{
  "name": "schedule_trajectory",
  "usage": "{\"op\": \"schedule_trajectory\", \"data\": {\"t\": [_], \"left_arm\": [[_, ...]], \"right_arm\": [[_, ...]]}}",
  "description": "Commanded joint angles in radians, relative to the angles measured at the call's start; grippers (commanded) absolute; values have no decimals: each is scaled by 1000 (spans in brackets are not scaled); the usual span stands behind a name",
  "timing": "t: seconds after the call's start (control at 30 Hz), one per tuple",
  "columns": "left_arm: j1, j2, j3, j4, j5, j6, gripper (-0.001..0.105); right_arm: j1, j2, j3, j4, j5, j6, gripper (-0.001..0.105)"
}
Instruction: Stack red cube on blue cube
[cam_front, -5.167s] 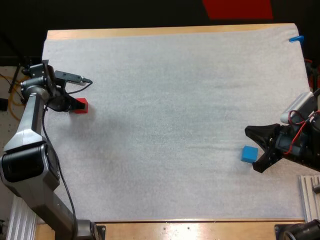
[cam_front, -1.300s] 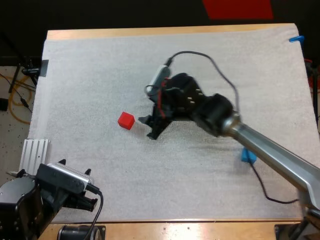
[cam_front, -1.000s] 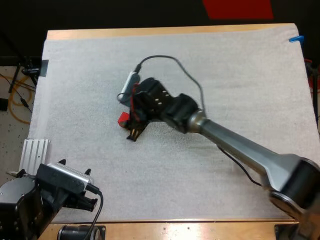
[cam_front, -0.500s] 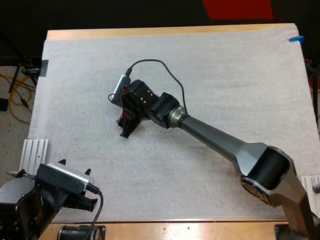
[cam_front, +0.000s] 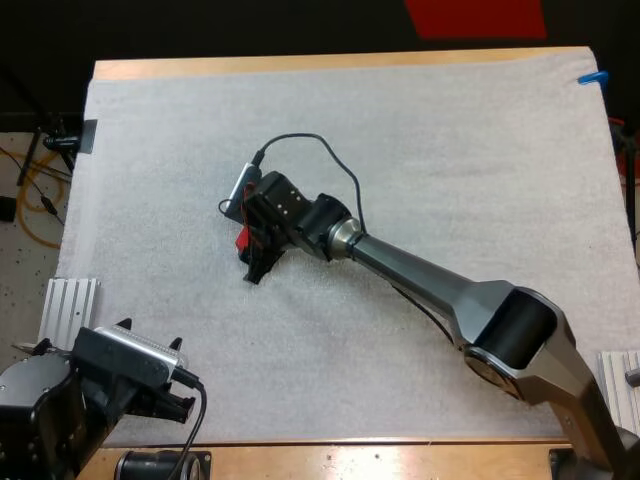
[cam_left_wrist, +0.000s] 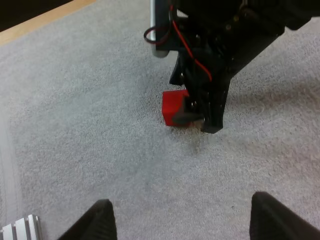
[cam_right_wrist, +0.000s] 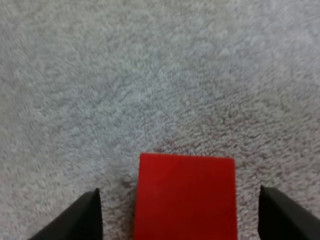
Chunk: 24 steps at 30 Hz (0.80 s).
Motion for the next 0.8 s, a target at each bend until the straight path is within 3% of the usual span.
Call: {"op": "schedule_trajectory", "data": {"t": [0.0, 0.2, 0.37, 0.47, 0.63, 0.77], "left_arm": [[0, -2, -3, -3, -3, -16, 57], [0, -2, -3, -3, -3, -16, 57], [0, -2, -3, -3, -3, -16, 57], [0, -2, -3, -3, -3, -16, 57], [-16, -2, -3, -4, 17, -8, 57], [-82, 6, -3, -17, 34, -8, 57]], "right_arm": [[-10, 4, -13, -7, -8, 1, 63], [-26, 25, -14, -15, -8, 20, 60], [-26, 25, -17, -15, -8, 39, 19], [-26, 22, -20, -15, -8, 50, 6], [-26, -24, -25, -12, -8, 57, 5], [-35, -109, -25, -1, 11, 57, 5]]}}
